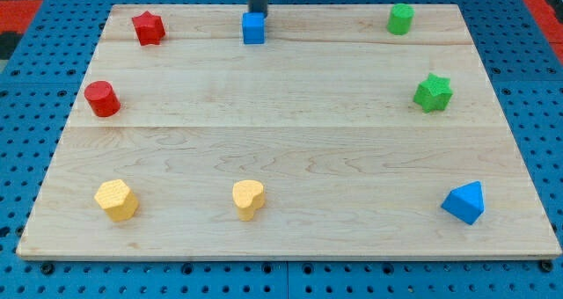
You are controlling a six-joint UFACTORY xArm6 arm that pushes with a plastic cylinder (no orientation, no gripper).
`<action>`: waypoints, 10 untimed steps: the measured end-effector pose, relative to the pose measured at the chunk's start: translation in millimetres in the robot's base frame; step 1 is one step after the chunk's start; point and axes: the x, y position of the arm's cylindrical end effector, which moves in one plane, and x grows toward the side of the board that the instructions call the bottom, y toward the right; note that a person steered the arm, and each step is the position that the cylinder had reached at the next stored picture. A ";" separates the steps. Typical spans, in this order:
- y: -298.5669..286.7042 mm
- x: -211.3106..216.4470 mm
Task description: Move the blue cube to top right of the red circle
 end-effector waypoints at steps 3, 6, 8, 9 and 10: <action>23.5 13.4; -37.3 66.0; -80.6 57.9; -73.9 35.4; -120.2 42.5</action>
